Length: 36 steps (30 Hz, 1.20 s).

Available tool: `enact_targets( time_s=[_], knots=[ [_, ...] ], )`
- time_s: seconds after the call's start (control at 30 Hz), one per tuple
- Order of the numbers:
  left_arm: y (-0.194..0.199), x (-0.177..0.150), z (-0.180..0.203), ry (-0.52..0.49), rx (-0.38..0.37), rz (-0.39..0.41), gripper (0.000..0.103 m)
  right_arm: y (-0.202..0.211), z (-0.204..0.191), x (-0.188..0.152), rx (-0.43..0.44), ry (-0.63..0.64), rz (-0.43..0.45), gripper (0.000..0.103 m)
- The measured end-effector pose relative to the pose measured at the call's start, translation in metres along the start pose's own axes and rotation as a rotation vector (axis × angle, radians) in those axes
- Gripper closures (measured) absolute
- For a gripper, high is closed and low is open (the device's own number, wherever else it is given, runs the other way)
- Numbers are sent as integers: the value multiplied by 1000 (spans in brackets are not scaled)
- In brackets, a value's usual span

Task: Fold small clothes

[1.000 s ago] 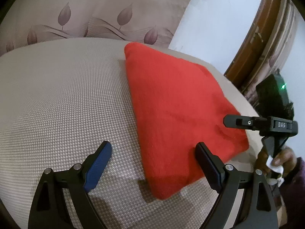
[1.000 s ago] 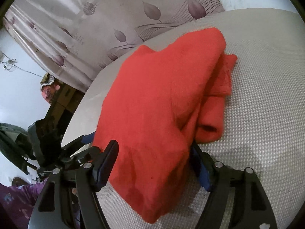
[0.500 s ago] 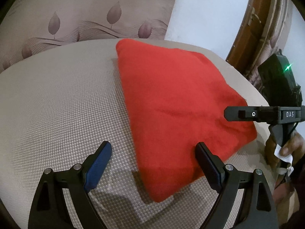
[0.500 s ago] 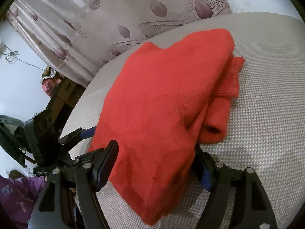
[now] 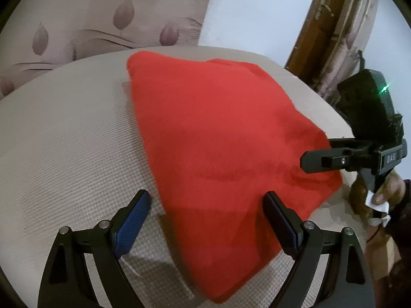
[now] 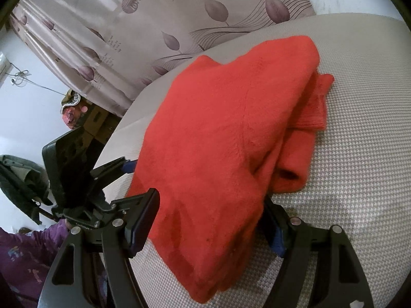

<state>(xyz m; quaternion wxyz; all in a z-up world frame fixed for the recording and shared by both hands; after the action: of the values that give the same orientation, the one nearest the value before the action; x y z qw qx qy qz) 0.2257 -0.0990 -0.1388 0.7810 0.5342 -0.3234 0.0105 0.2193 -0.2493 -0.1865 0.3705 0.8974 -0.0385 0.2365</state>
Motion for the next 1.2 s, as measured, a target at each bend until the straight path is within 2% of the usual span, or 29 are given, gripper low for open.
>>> enact_targets(
  time_s=[0.1,0.27,0.43,0.5,0.73,0.83,0.97,1.07,1.1,1.13,1.17,1.2],
  knots=[
    [-1,6,-1,-1,-76,-8,14,0,1,1,5,-2,-1,30],
    [-4,17,-4,14,-250,-26,14,1,2,2,17,-9,-4,30],
    [-6,31,-24,136,-454,-30,15,2,6,5,48,-24,-4,30],
    [-7,37,-31,160,-488,-36,15,6,10,7,80,-50,9,30],
    [-14,59,-35,163,-529,-76,15,13,24,20,205,-147,68,30],
    [-16,66,-40,193,-550,-74,15,14,30,27,247,-187,97,30],
    [-20,72,-41,195,-544,-76,14,10,31,36,234,-201,111,30],
    [-20,74,-41,201,-549,-50,14,10,35,41,264,-238,139,30],
    [-20,73,-41,197,-533,-43,19,10,36,40,254,-234,146,31],
    [-22,71,-42,190,-503,-44,37,9,35,38,224,-229,142,40],
    [-26,69,-43,186,-467,-55,47,4,36,38,190,-232,126,67],
    [-29,67,-46,207,-467,-59,52,-2,40,36,178,-256,99,78]
  ],
)
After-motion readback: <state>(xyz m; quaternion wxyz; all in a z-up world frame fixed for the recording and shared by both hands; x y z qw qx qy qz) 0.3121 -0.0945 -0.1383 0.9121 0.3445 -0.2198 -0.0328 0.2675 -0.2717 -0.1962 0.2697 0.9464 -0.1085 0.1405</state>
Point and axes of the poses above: each gripper's, at about its wrist camera, not at the fingertips, and y roughly against the way its jaws point, z to its right, x to its top, the point moved 6 cm from there along -y, roughly the way its jaws point, and after that the axes turned 8 degrees about -z, right-handed, at the moved point
